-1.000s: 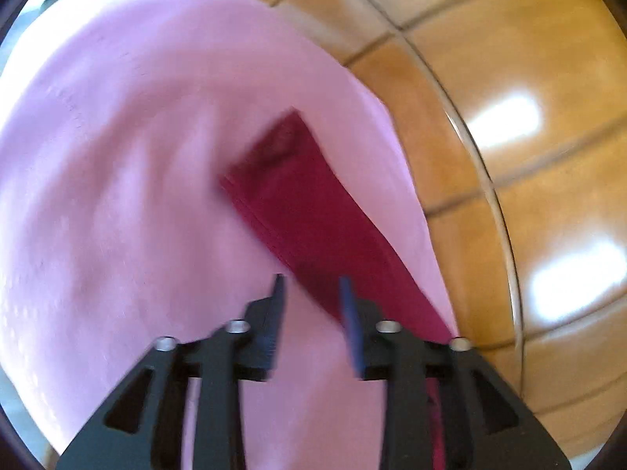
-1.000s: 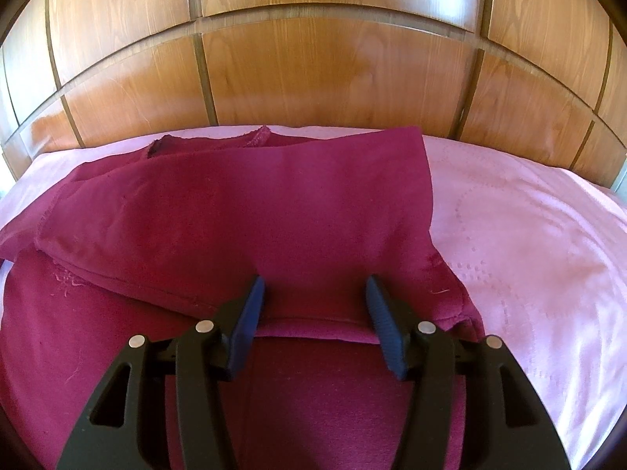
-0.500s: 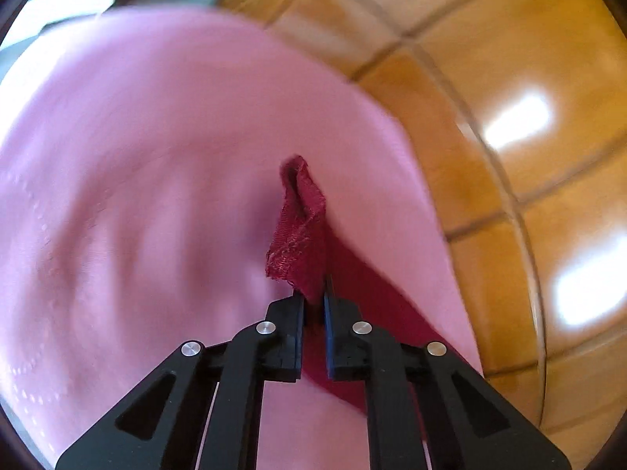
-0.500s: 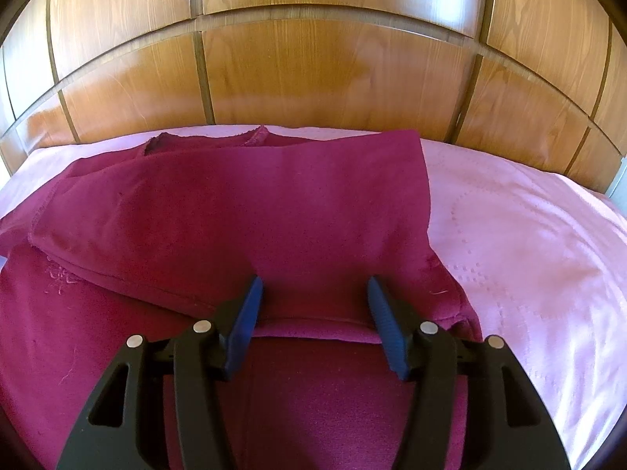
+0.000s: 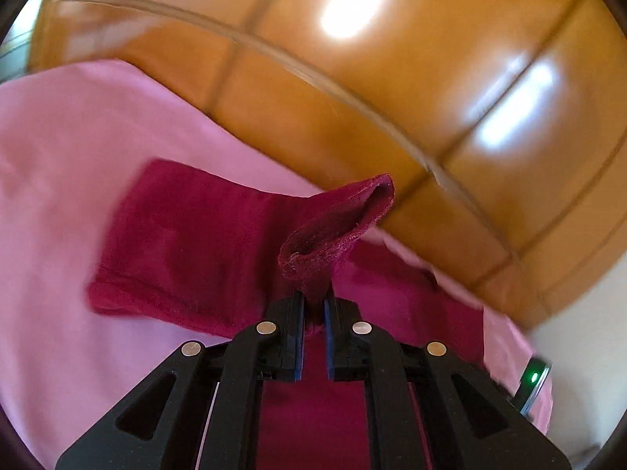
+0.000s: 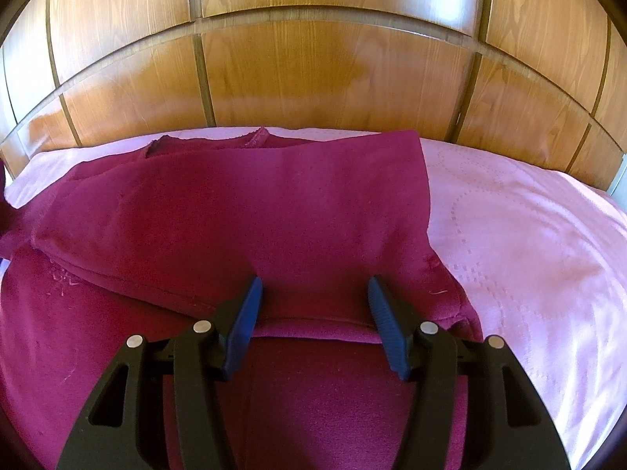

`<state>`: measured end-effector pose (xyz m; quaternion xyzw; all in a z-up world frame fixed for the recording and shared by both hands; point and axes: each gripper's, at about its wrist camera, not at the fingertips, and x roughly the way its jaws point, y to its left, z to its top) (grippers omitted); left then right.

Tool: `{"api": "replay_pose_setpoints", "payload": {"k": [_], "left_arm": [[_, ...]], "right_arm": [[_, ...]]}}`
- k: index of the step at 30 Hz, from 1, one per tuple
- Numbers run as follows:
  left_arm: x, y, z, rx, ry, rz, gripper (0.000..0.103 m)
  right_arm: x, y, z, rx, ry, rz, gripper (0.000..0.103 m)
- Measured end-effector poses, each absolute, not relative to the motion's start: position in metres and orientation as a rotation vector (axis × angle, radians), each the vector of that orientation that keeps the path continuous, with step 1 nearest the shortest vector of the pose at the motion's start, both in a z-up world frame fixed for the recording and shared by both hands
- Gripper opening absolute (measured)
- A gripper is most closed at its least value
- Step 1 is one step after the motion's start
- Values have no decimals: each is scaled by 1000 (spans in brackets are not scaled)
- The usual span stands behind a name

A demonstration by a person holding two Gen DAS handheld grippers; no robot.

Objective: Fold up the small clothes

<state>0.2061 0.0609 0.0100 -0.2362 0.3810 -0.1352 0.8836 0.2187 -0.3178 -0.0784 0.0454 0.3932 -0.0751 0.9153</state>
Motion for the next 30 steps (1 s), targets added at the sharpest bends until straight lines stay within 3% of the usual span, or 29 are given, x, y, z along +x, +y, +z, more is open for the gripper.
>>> {"api": "replay_pose_setpoints", "payload": {"k": [6,10,12,22,29,30], "left_arm": [[231,-1,-26,-375,910,-318,10],[220,-5,-32,-355,919,-325,30],[216,2,-30,-358,907,-323,51],[161,46,-29,-304,848,-109,51],[139,79,-40,-351,855,-1,51],[139,81,-41,-354,859,0,51]], "right_arm": [[218,-320,-78,110,807,-144,56],[219,-321,-78,116,807,-141,56],[219,-321,-78,117,808,-141,56],[216,-277,-44,238,776,55,53],[258,-159,-51,294,897,372,42],[266,-146,-55,283,917,380,36]]}}
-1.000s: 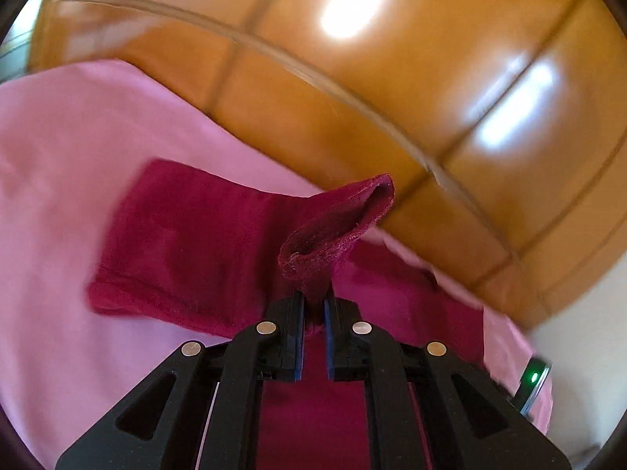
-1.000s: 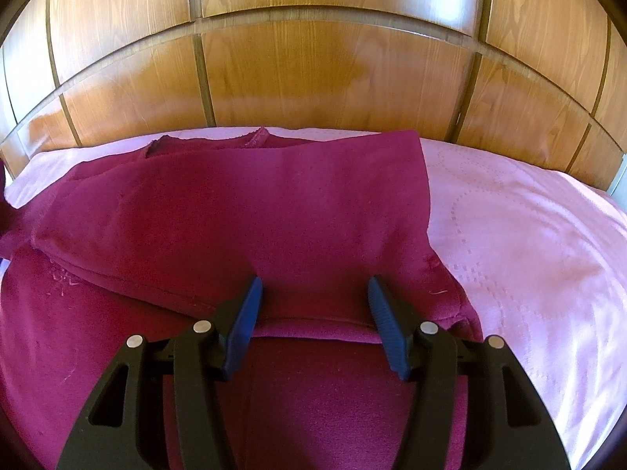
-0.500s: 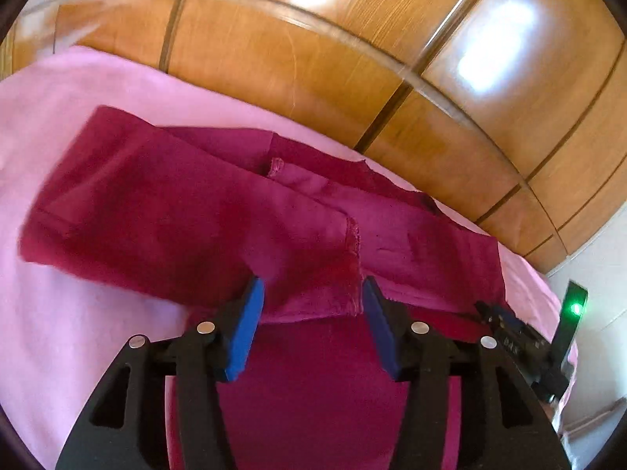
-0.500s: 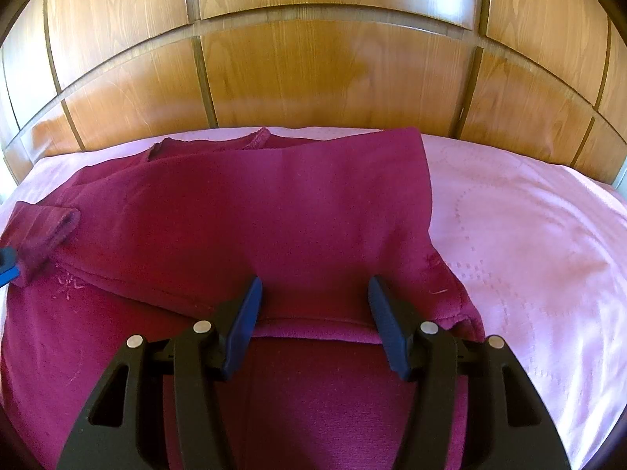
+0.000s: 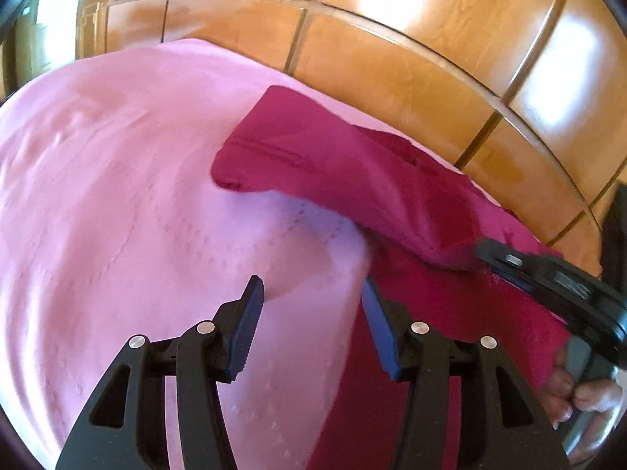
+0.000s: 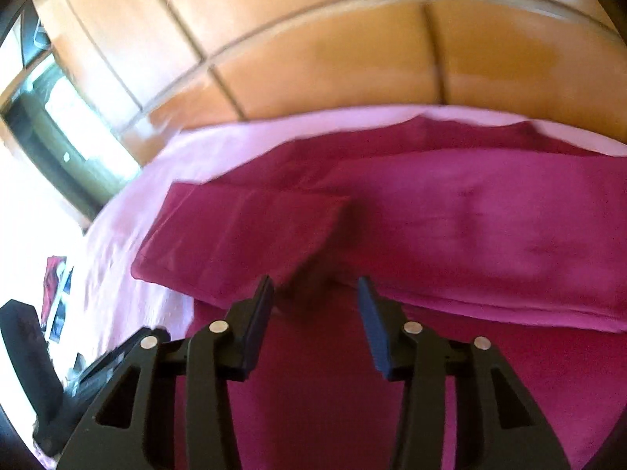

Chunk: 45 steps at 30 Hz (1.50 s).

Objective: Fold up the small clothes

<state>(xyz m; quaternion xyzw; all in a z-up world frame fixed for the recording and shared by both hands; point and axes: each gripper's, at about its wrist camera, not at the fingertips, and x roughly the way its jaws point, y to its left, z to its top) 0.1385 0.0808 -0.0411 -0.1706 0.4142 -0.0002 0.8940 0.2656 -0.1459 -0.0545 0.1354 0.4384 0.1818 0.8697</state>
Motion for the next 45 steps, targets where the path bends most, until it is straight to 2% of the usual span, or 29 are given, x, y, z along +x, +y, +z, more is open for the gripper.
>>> {"api": "replay_pose_setpoints", "payload": {"k": [1,2,4,13,21,23,25,27,29,35,41,42,43,45], "left_arm": [[138,82,-42,-355,864,2,51],[139,82,-42,-354,864,6,51],[142,82,-43,-346,856,15,51],[174,63,-32,-327,838,26,51],[223,40,-40,-245,867,101,51],[231,40,-44,-231,882,115,50],[230,39,-45,-222,881,98,37],[226,34,-47,-207,882,54,17],[221,24,-46,-147,863,41,13],[209,12,-47,-64,864,2,12],[183,25,-32,-92,836,-68,12],[177,26,-27,-101,818,-79,12],[172,28,-21,-108,795,-89,14],[165,31,-8,-127,741,-112,24]], "right_arm": [[275,-132,-60,274,948,387,20],[279,-124,-63,258,961,379,13],[281,-113,-55,200,935,350,9],[262,-153,48,145,645,314,8],[242,-231,75,171,526,194,8],[231,-259,70,169,518,140,8],[220,-280,56,163,535,91,8],[213,-297,35,171,578,51,8],[214,-314,7,190,644,5,8],[219,-349,-76,282,817,-93,8],[214,-354,-73,325,800,-79,9],[212,-356,-72,332,798,-78,15],[209,-361,-69,344,797,-86,21],[196,-375,-60,367,783,-97,23]]}}
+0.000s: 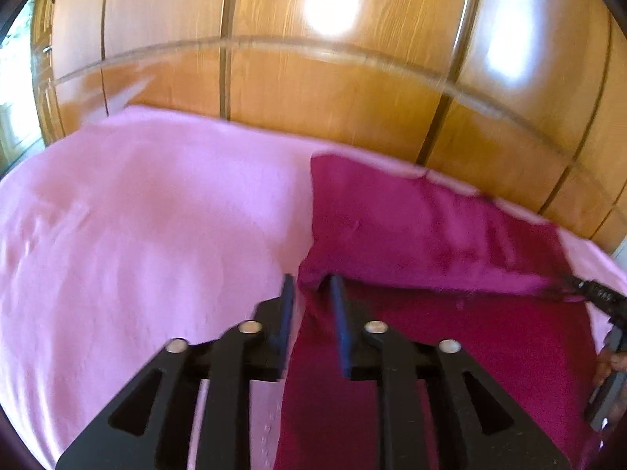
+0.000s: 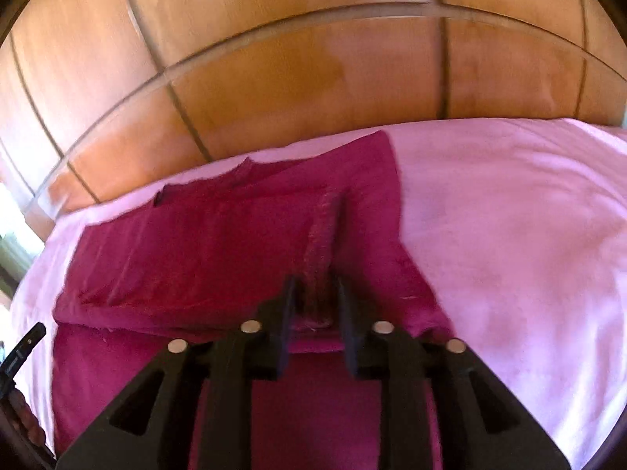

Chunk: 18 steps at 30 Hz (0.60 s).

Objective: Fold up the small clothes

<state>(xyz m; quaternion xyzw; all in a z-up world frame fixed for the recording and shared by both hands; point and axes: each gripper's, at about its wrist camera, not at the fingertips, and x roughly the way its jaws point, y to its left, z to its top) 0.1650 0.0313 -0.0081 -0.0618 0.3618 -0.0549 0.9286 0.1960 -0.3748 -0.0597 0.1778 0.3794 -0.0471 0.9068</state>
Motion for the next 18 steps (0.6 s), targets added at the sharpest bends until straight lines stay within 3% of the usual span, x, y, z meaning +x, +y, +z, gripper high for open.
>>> {"api": "replay_pose_setpoints", "payload": {"k": [3,8,12,18], "left_arm": [[171,24,4,-127,708,-142,24],[196,-5,-7,-111,766,-203,24],[206,-27,-45,-37,903,-215,25],[202,-19,-43,-73,885,-241,25]], "right_arm": [[183,-374,-44,367,743,-109,24],[188,-341,-25,351,697,-17,35],[208,-310,-46,283,767,20,40],[210,-310,-72,277,771,32,43]]}}
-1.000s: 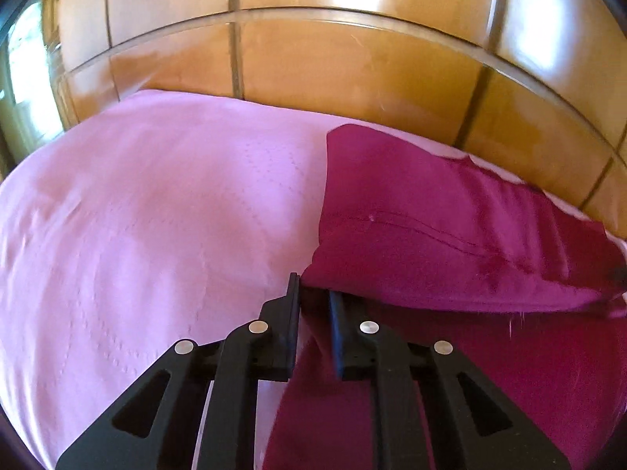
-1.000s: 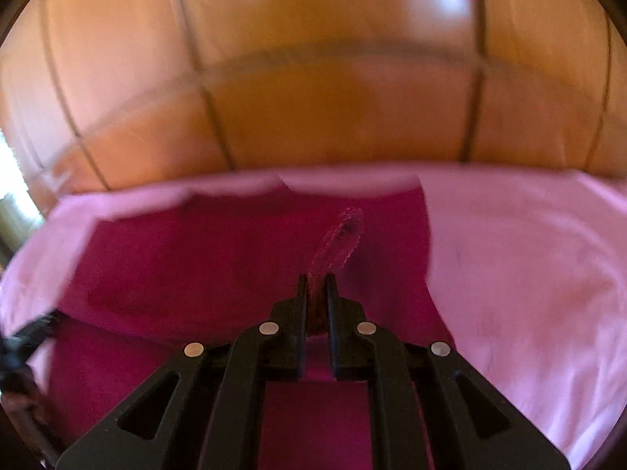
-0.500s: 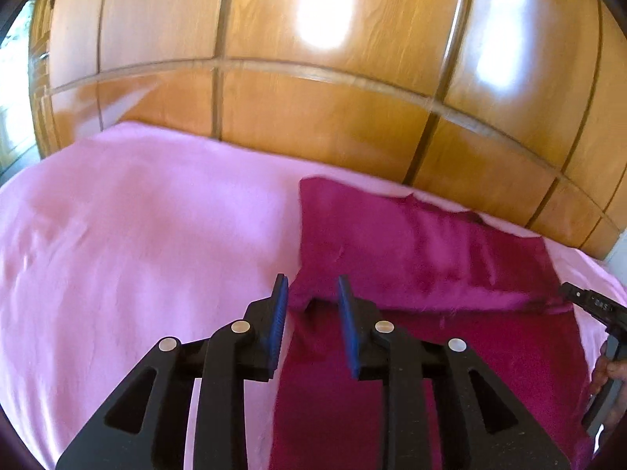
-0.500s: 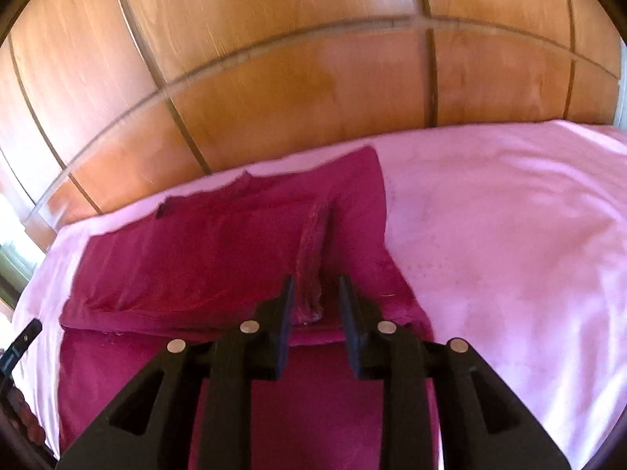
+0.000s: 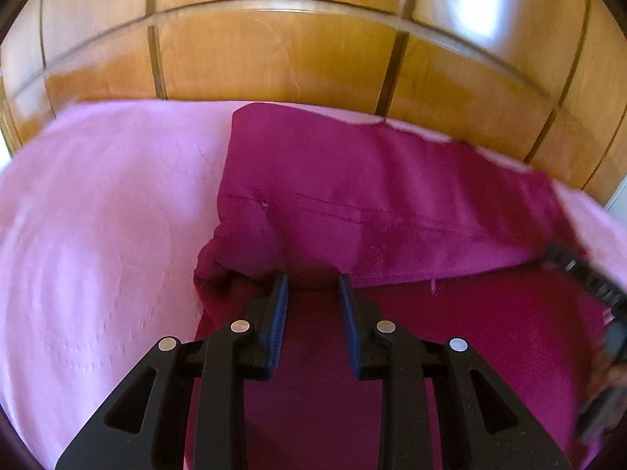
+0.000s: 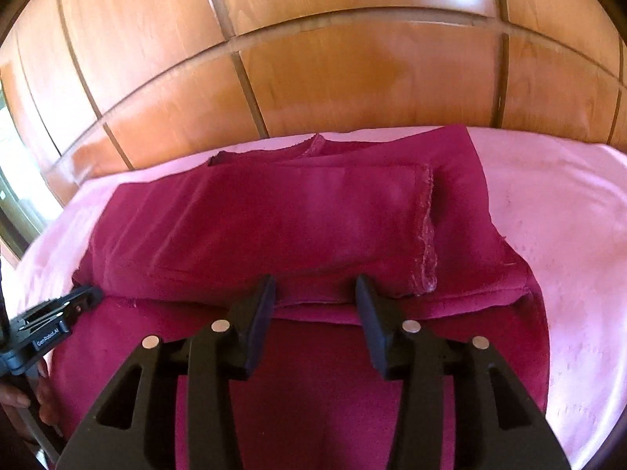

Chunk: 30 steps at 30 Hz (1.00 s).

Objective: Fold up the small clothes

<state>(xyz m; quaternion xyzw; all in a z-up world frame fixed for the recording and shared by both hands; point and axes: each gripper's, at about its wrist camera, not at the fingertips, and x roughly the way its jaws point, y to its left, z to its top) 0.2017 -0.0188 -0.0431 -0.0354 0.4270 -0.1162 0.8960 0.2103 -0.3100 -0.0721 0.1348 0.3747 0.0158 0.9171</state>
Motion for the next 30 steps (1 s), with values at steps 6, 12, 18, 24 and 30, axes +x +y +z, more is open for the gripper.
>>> {"api": "replay_pose_setpoints", "payload": {"k": [6,12,18,24,30], "left_arm": [[235,54,-23,-439,876,-217,41],[294,88,-42,-638,961,-247,47],[336,78,-63,-745,1024,-338,47],[329,60,-43,-656,893,-360,9],[333,17,-60,-232,924,-129,10]], "right_arm": [[211,-311,-75,281,755,36,43],[202,-312,-75,288,747,39,44],[202,-313,-75,294,746,42,44],[202,-313,-74,288,746,37,45],[203,-308,-75,255,748,22,45]]}}
